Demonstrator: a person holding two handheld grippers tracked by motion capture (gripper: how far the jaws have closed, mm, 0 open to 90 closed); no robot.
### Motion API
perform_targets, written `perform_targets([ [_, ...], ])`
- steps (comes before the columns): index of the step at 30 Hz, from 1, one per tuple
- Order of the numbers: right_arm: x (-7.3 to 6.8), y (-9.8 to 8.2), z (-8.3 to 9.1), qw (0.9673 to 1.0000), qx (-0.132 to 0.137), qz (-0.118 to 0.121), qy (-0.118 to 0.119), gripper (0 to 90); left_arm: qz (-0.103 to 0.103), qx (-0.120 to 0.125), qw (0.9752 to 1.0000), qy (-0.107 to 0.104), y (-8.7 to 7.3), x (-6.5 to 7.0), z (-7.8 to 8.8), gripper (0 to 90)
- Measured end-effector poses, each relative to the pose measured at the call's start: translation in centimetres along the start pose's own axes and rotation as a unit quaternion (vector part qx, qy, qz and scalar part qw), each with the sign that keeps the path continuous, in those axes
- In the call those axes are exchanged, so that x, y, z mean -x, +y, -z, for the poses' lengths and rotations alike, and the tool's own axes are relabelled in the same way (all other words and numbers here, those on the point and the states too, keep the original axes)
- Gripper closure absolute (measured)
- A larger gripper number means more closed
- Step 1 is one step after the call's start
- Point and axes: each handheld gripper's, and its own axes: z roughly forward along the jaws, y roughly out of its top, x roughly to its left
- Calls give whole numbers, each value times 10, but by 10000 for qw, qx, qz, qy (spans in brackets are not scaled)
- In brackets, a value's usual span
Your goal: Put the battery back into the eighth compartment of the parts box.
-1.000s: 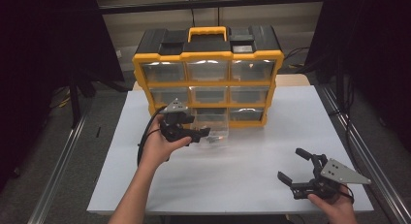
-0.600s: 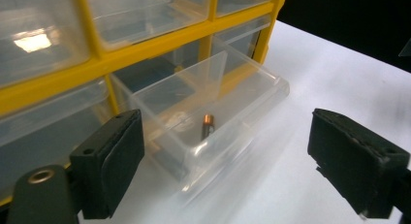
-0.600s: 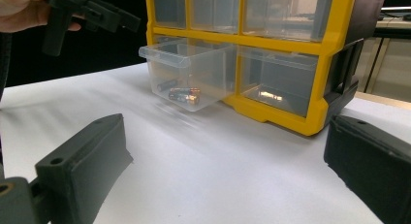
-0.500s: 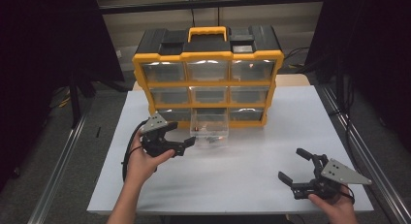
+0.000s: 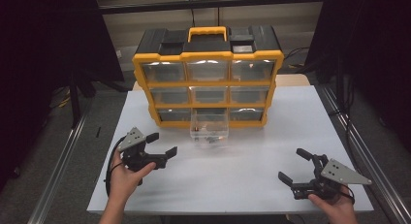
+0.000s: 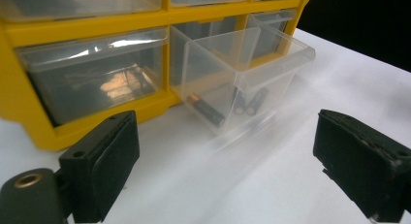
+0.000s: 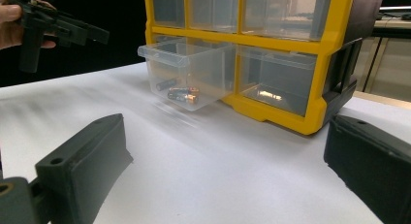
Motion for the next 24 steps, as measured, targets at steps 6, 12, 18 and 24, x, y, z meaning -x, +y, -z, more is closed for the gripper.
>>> perform_targets([
  [6, 0, 0, 0, 10000, -8, 2, -27, 14, -57, 162, 9998, 63, -11, -3, 13, 74],
  [12, 0, 0, 0, 10000, 3, 5, -7, 14, -11, 345, 9993, 125, -21, -6, 21, 55],
  [18, 0, 0, 0, 10000, 11, 24, 0, 14, 22, 399, 9991, 156, -26, -8, 24, 44],
  [24, 0, 0, 0, 10000, -7, 35, -3, 14, 19, 417, 9990, 164, -28, -9, 22, 32],
])
